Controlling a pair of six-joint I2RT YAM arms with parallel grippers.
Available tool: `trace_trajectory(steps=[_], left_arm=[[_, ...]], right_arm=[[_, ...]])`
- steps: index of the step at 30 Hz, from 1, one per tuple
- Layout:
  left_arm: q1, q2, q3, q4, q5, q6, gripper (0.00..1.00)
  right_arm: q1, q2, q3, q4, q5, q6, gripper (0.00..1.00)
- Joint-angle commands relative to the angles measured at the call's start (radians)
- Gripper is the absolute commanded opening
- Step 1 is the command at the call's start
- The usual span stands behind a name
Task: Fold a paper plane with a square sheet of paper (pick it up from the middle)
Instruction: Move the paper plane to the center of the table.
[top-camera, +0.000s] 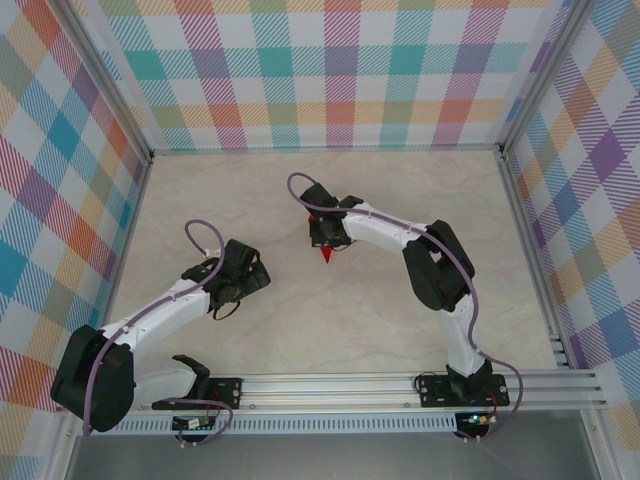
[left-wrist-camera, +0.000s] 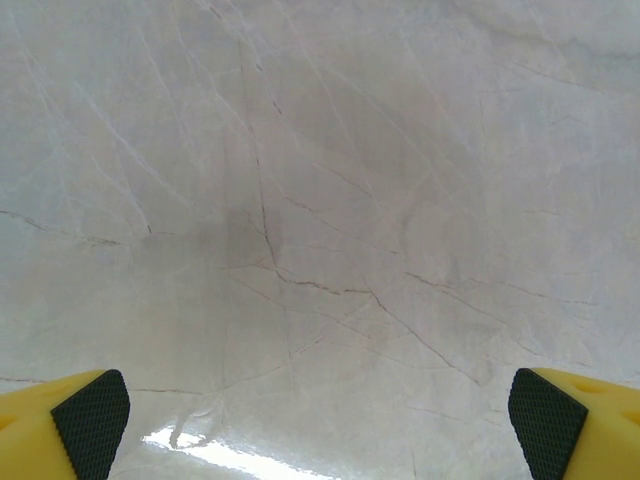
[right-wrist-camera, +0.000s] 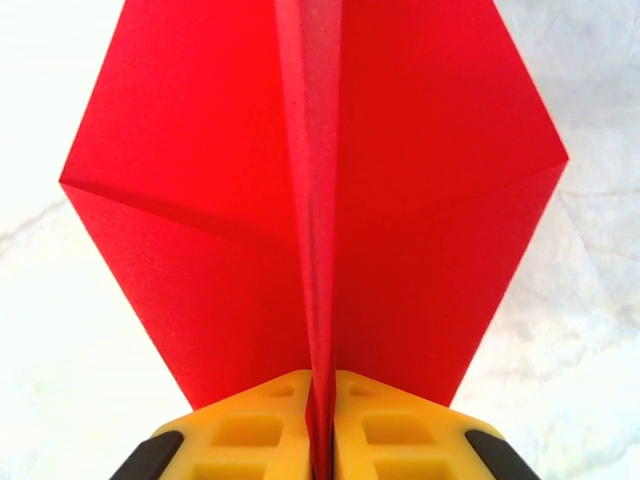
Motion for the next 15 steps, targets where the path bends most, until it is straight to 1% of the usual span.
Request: trace_trajectory(steps=[1,9,15], left_arm=[[0.017,-0.019,-0.014,-0.022,0.01,0.025,1.0],[0.018,-0.018,-0.026,-0.017,0.014,0.028,1.0],[0.018,-0.018,-0.028,-0.011,0.021,0.026,1.0]], right_arm=[[-0.005,0.05,0.069,-0.062,0.026,-0.032,0.13],[-0.013,0.134,0.107,-0.076,-0.002,-0.026,0.15],[-0.013,0.168,0.112,-0.085,-0.025,-0.014,0.2]])
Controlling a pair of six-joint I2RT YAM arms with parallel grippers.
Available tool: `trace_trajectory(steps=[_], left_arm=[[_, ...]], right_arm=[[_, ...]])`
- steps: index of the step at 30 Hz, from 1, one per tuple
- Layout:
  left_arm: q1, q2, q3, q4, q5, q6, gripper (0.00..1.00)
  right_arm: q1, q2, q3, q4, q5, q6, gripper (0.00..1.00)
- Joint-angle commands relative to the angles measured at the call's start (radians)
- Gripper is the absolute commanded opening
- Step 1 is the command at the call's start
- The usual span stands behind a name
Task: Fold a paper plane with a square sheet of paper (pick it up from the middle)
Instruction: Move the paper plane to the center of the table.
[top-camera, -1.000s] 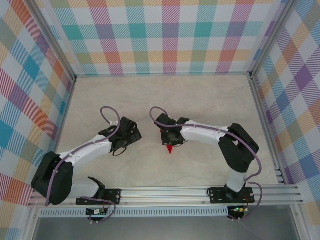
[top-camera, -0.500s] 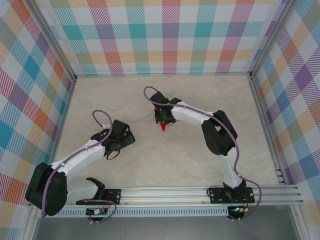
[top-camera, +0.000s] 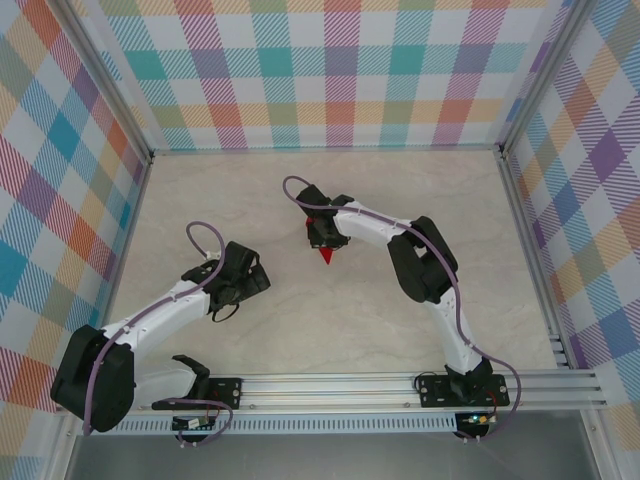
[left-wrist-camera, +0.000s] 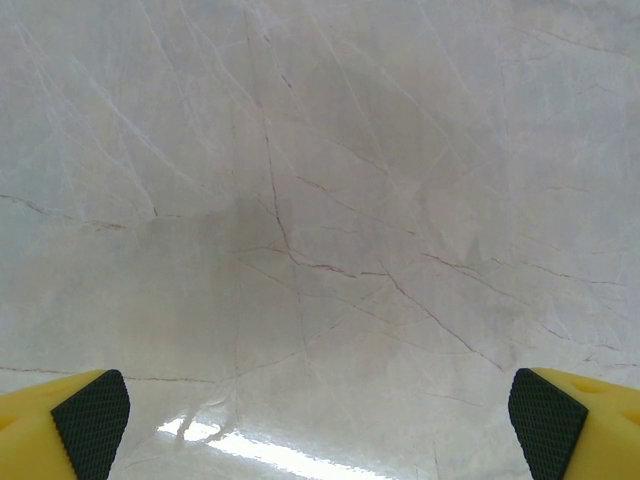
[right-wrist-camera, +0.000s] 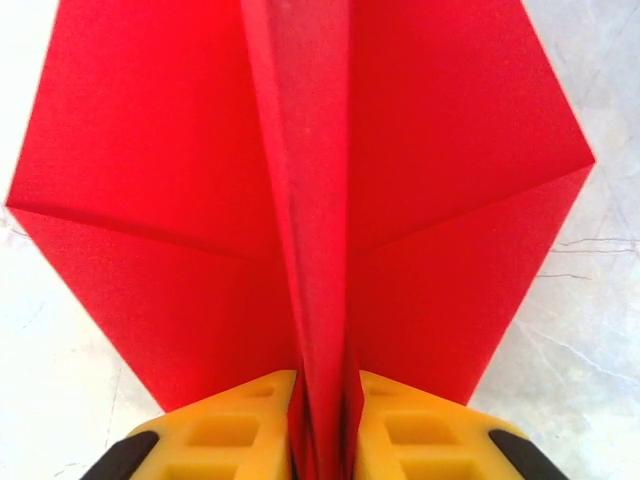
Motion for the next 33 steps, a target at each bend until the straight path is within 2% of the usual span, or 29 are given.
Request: trace_trajectory(steps=[1,9,18,21,25,28,31,33], left_arm=[[0.015,-0.018,-0.014,-0.006,0.006,0.009,1.0],[0.015,-0.027,-0.007,-0.011,0.01,0.009,1.0],[0.016,-0.032,0.066,-0.04,-0.019,0.027,1.0],[0.026,-0.034,0.106,-0.046,-0.038,0.042,1.0],[0.065,-0.031,0.17,-0.048,-0.068,0.096,1.0],[0.113,-0.033,0.204,-0.029,-0.091,0.177,1.0],[0.163,-0.045,0.204,0.019,-0.121,0.251,1.0],[0.193,-0.051,0.193,0.053,-0.16,0.29,1.0]], right_arm=[[-0.004,0.045,0.009,-0.035,-0.026,0.008,0.21],[-0.004,0.013,-0.001,-0.035,-0.032,0.02,0.24],[-0.004,-0.185,0.047,-0.069,-0.017,0.016,0.42],[-0.004,-0.272,0.021,-0.072,0.019,0.017,0.52],[-0.01,-0.408,-0.066,-0.066,0.128,0.016,0.71],[-0.045,-0.533,-0.175,-0.052,0.228,0.015,0.83],[-0.113,-0.682,-0.338,-0.007,0.3,0.004,1.0],[-0.167,-0.77,-0.44,0.02,0.336,-0.008,1.0]])
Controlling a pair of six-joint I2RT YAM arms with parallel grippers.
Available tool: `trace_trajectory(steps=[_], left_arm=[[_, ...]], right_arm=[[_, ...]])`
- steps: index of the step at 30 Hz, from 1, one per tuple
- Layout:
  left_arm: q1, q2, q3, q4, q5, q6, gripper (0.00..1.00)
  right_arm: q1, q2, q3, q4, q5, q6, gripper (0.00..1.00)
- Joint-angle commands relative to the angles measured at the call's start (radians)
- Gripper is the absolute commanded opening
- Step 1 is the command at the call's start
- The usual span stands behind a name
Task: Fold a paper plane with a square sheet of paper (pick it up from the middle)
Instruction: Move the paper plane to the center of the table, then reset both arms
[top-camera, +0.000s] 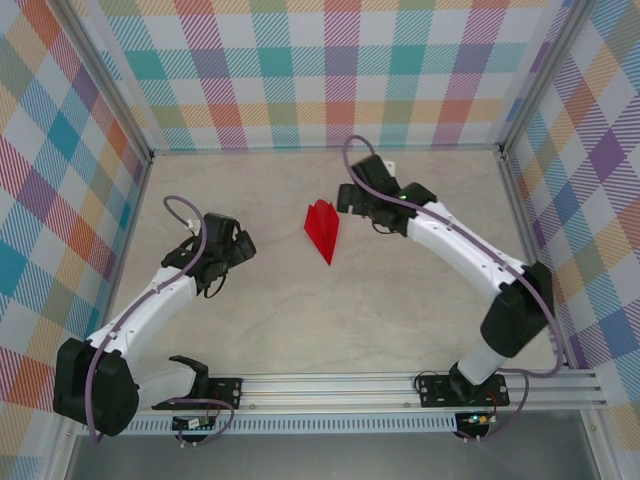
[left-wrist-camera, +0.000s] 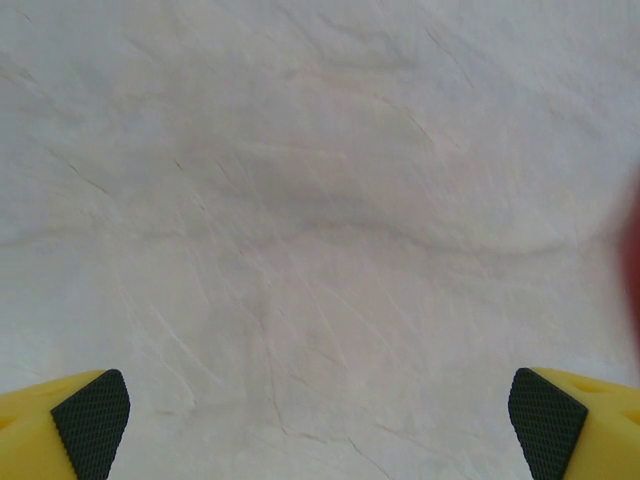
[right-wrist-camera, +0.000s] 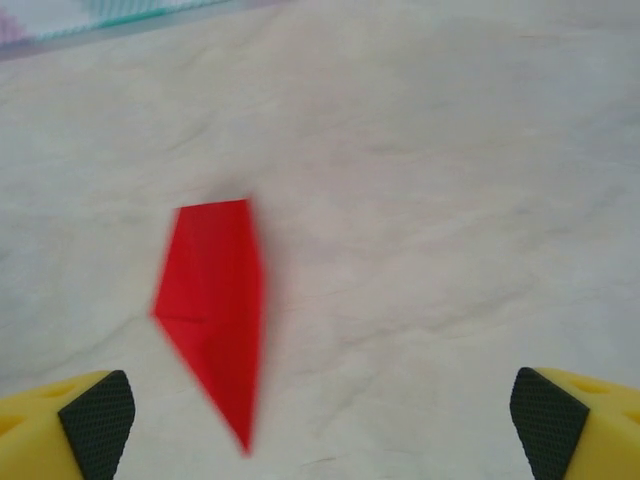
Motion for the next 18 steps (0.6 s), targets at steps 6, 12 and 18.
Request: trace_trajectory(steps=[6,12,18], left_arm=[[0.142,-0.026,-0.091,0.203,-0.217,0.163,1.0],[0.212,-0.005,-0.223,0.487,-0.213,0.297,1.0],[0.256,0.054,-0.385,0.853,-0.012,0.427,1.0]], right_arm=[[-0.253,-0.299,-0.44,0.169,0.216,-0.055,1.0],[-0.417,-0.424,-0.762,0.535,0.205,-0.193,1.0],[-0.483,-0.296,-0.858,0.767,0.124,-0.321,1.0]])
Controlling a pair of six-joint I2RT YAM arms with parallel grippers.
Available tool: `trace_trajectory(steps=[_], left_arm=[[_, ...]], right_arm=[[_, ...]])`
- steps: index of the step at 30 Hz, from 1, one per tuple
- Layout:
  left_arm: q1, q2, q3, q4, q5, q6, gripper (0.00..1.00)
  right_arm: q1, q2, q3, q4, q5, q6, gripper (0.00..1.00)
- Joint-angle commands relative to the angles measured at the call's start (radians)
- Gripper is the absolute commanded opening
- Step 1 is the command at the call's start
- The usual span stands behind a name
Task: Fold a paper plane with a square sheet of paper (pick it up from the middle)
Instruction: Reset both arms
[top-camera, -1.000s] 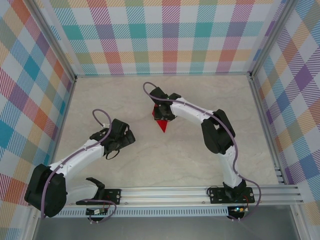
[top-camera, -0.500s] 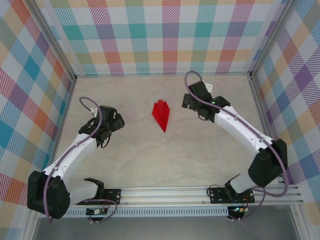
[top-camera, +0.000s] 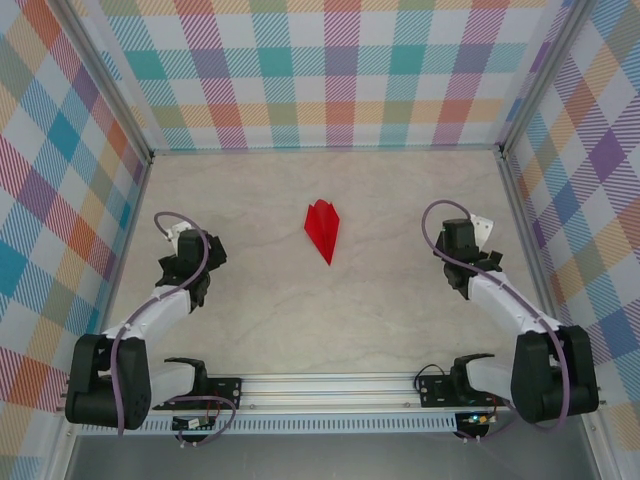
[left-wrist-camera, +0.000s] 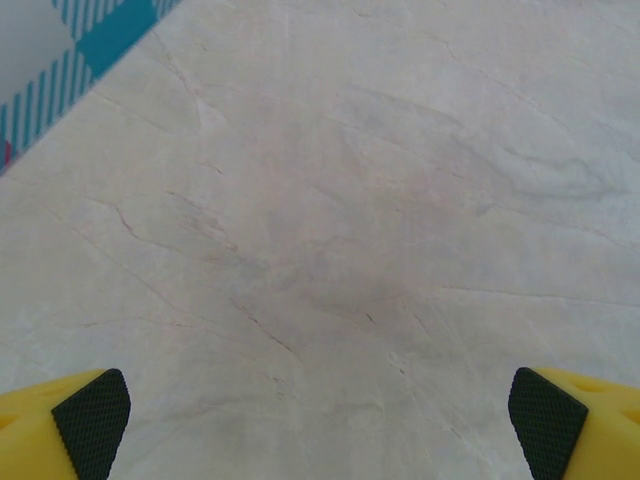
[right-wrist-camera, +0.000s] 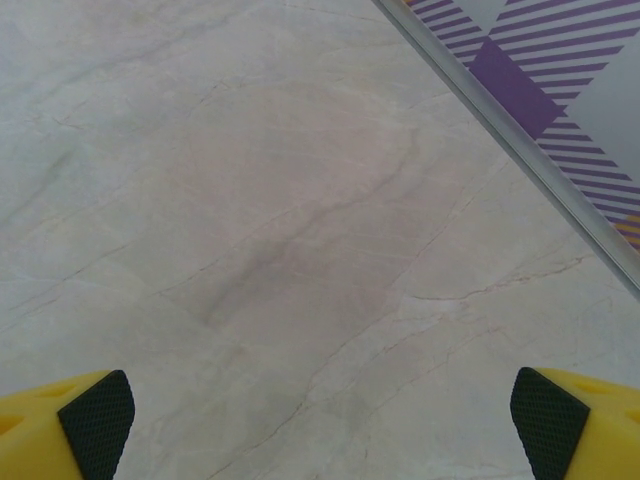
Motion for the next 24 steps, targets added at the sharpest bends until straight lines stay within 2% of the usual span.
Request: trace_trajectory(steps=[1,5,8,12,14,20,23,24], left_arm=[[0.028,0.033,-0.055,0.285,0.114,0.1,1.0],[0.031,0.076,-0.099,0.455,0.207,0.164,1.0],[0.036,0.127,-0.115,0.552,0.245,0.198,1.0],[0.045,0.189,-0.107,0.62,0.31,0.204,1.0],[0.046,0.236,-0.109,0.677,0.324,0.199,1.0],[0.046,0.332,-0.096,0.727,0.322,0.196,1.0],[0.045,0.367,-0.087,0.742,0.324,0.199,1.0],[0.044,0.364,-0.087,0.739,0.322,0.2,1.0]], right_arm=[[-0.019,0.064,-0.033,0.278,-0.072,-0.109,1.0],[-0.023,0.122,-0.113,0.558,-0.21,-0.232,1.0],[-0.033,0.156,-0.128,0.648,-0.298,-0.293,1.0],[-0.04,0.174,-0.144,0.71,-0.352,-0.336,1.0],[-0.056,0.196,-0.19,0.84,-0.38,-0.342,1.0],[-0.089,0.25,-0.213,0.928,-0.472,-0.34,1.0],[-0.094,0.305,-0.227,1.011,-0.473,-0.341,1.0],[-0.096,0.293,-0.216,0.96,-0.483,-0.332,1.0]])
